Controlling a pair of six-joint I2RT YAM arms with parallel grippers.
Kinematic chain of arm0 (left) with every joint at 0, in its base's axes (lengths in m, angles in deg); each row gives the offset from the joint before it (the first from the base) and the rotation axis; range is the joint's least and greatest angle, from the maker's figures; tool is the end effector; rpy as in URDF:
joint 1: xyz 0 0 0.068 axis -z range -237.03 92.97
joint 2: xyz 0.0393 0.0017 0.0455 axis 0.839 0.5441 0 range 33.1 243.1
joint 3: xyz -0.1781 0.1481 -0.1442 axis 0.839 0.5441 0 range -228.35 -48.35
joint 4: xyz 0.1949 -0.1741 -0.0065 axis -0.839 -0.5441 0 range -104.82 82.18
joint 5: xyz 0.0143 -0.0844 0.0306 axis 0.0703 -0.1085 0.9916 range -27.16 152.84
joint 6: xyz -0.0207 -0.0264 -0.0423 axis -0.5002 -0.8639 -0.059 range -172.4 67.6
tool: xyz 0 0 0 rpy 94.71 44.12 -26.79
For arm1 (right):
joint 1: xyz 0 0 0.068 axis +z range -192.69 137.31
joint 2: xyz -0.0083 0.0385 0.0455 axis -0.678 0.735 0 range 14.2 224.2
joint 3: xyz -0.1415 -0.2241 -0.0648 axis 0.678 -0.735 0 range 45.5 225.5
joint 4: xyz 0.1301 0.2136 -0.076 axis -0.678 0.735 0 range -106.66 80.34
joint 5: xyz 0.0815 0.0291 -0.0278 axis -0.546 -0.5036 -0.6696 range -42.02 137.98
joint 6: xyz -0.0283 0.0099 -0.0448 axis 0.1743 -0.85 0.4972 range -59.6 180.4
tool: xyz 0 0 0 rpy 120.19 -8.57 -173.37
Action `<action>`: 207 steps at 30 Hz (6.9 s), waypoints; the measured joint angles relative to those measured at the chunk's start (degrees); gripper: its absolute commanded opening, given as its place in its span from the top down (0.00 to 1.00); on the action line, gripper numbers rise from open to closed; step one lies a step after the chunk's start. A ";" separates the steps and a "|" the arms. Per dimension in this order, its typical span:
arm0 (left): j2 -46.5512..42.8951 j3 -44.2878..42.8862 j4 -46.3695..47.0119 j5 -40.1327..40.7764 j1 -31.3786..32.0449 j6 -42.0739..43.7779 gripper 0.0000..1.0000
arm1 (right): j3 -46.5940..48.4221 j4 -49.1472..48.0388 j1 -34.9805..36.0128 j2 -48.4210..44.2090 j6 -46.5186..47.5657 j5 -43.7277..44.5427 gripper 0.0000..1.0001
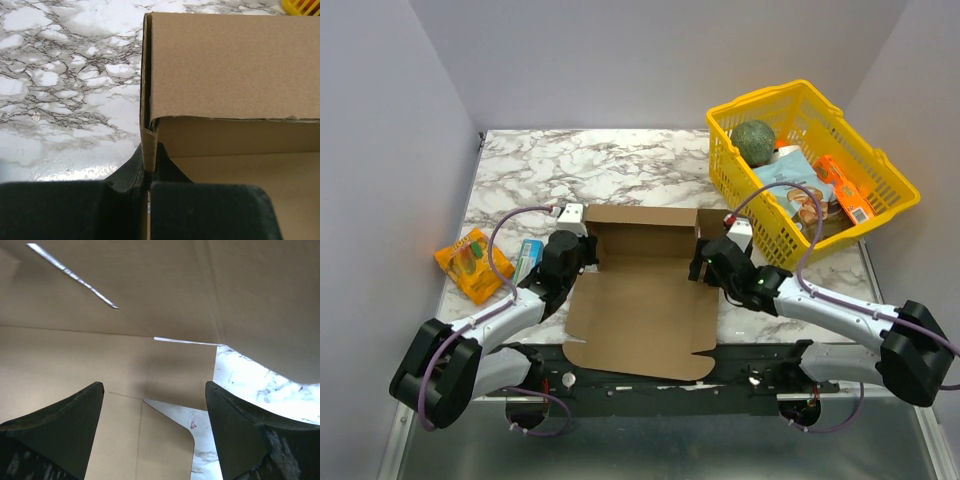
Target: Fold the paper box
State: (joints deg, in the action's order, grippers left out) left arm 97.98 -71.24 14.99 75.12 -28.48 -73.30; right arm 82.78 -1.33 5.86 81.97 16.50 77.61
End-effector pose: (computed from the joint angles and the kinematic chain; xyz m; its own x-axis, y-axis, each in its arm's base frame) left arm 0.2081 -0.1047 0.1975 -0.3731 -0.1937 -0.9073 0.1686 0.9475 -0.2716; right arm 0.1686 0.1644 0.2101 -0.6357 0.1907 -0.7480 0.0242 0.9735 0.2276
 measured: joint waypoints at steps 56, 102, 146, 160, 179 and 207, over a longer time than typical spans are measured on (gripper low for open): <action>4.81 -2.80 1.55 3.30 2.08 2.43 1.00 | 3.58 -11.34 1.64 14.56 0.92 -2.80 0.35; 6.75 -3.82 1.99 6.86 2.12 1.97 1.00 | 7.02 -12.70 8.66 18.91 2.27 10.21 0.27; 6.99 -5.07 0.17 6.71 2.38 4.04 1.00 | 4.55 -6.64 12.07 3.26 6.75 2.80 0.06; 6.91 -5.14 0.17 3.76 1.88 4.57 1.00 | 19.74 16.74 5.07 -19.10 12.15 -3.02 0.00; 4.33 -3.41 0.00 -0.15 1.90 5.20 1.00 | 26.23 19.32 -12.68 -5.27 25.57 -12.04 0.00; 3.74 -3.02 -0.20 0.28 1.90 5.07 1.00 | 20.04 21.73 -13.33 -5.16 20.24 -18.84 0.71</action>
State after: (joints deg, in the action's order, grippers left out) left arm 101.72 -74.26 14.79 75.40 -26.58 -68.23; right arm 102.82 20.39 -7.47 76.81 36.74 58.77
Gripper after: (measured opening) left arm 0.054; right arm 0.296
